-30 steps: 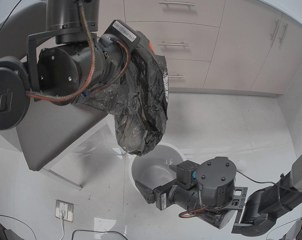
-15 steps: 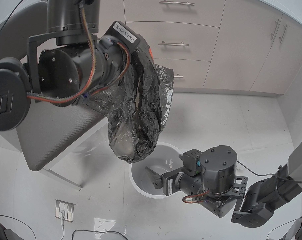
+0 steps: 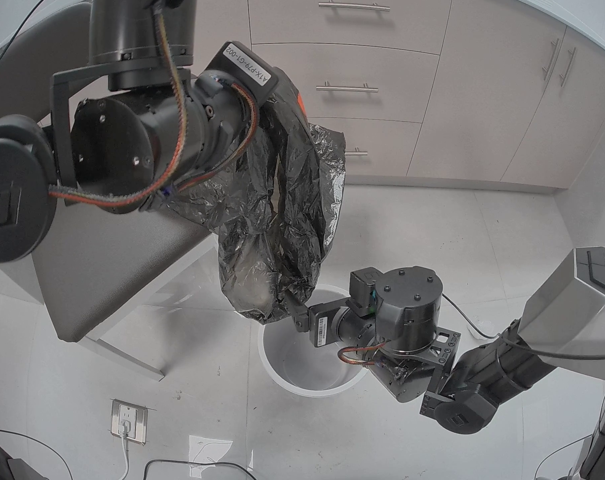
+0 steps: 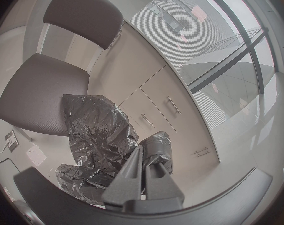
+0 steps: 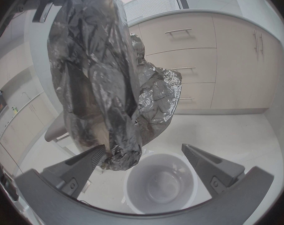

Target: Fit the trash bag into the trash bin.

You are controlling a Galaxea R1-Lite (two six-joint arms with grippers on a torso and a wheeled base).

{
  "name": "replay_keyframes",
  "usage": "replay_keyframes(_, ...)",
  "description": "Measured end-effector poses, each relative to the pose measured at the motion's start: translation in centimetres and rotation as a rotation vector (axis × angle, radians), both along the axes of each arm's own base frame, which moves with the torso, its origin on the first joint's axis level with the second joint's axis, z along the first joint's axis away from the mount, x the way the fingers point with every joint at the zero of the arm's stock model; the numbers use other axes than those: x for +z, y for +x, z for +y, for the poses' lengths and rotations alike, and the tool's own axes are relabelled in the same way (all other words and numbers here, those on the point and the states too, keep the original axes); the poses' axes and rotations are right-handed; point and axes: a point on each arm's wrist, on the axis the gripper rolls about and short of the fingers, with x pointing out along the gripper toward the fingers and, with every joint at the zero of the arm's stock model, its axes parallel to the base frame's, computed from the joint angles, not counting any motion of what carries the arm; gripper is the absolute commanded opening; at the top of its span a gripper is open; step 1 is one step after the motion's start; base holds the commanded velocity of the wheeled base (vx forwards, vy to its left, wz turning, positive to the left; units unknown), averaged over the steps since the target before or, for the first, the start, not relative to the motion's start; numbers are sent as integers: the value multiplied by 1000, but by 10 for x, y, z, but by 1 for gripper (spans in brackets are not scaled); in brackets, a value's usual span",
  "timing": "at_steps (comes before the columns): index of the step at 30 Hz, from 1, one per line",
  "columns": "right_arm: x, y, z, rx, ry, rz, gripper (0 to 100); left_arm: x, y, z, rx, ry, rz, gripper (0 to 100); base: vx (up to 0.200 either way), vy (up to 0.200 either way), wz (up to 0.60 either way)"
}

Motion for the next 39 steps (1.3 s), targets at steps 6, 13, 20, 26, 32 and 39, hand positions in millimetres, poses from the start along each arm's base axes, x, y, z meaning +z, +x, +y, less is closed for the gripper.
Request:
replay_keyframes(6, 4, 17, 4, -20, -30, -53, 100, 1, -1, 1, -1, -1, -1, 0, 0, 0, 0)
replay_keyframes(13, 4, 31, 14, -24, -35, -87, 100, 1, -2, 2, -3, -3, -2, 0, 0, 0, 0)
replay_keyframes(20, -2, 40, 22, -27, -33, -93, 0, 1, -2, 2, -4, -2, -2, 0, 0, 0, 0)
replay_keyframes(26, -6, 42, 25, -27, -34, -92, 0, 1, -2, 2, -4, -3, -2, 0, 0, 0, 0)
replay_keyframes(32, -7, 41, 23, -32, -37, -87, 0, 1, -2, 2, -4, -2, -2, 0, 0, 0, 0)
replay_keyframes(39, 0, 30, 5, -36, -57, -70, 0, -2, -4, 4, -16, 8, 7, 0, 0, 0, 0)
